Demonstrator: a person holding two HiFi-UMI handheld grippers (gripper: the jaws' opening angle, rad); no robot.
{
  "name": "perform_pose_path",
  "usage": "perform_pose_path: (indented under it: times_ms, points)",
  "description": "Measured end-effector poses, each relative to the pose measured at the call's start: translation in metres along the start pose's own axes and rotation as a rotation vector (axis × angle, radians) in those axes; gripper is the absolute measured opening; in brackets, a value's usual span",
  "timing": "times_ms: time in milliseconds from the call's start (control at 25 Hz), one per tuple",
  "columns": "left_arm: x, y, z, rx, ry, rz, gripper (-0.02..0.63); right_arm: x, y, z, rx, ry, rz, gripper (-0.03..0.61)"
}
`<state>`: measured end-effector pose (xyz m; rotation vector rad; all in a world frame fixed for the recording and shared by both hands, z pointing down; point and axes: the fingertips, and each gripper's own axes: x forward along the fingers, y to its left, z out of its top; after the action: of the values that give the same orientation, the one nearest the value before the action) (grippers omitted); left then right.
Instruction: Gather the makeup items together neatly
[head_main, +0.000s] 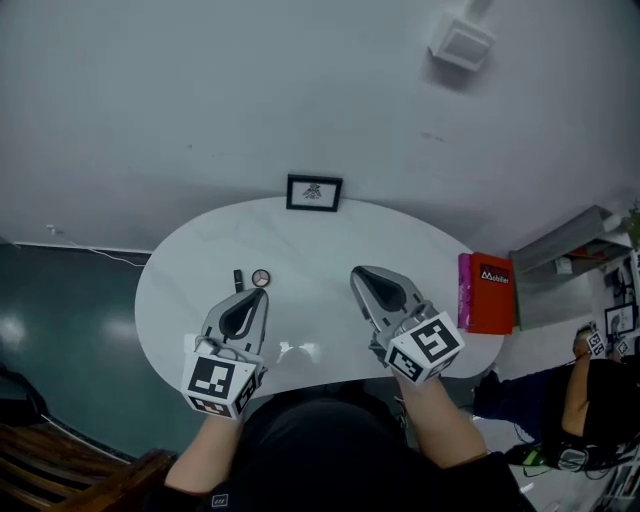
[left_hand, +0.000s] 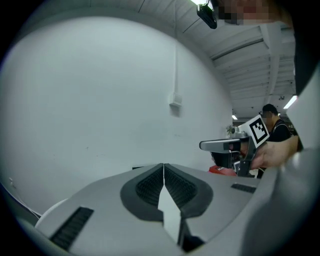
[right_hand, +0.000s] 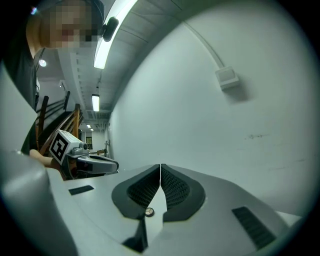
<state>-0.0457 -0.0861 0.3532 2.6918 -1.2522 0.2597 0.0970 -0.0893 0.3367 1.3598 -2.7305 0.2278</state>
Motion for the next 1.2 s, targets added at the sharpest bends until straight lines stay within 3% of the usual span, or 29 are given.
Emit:
perform_pose_path:
  times_ms: [240,600,800,1080,1200]
  points:
    - [0.056,-0.07,0.01,0.003,-0.001,-0.026,0.017,-0.068,-0.08,-0.015,0.047,0.012,-0.047,0.037]
    - [0.116,-0.148,0.005,-0.018,0.03,0.029,0.017,-0.133,-0.164,-0.046,0.088,0.057,-0.013,0.038]
    - [0.133,-0.169,0.005,-0.011,0.054,0.025,0.017,-0.142,-0.18,-0.073,0.135,0.098,0.006,0.04]
    - [0.143,-0.166,-0.011,-0.03,0.079,0.03,0.017,-0.119,-0.172,-0.119,0.148,0.189,0.056,0.046]
    - [0.145,-0.164,-0.022,-0.041,0.1,0.022,0.017,-0.112,-0.174,-0.138,0.159,0.219,0.056,0.086]
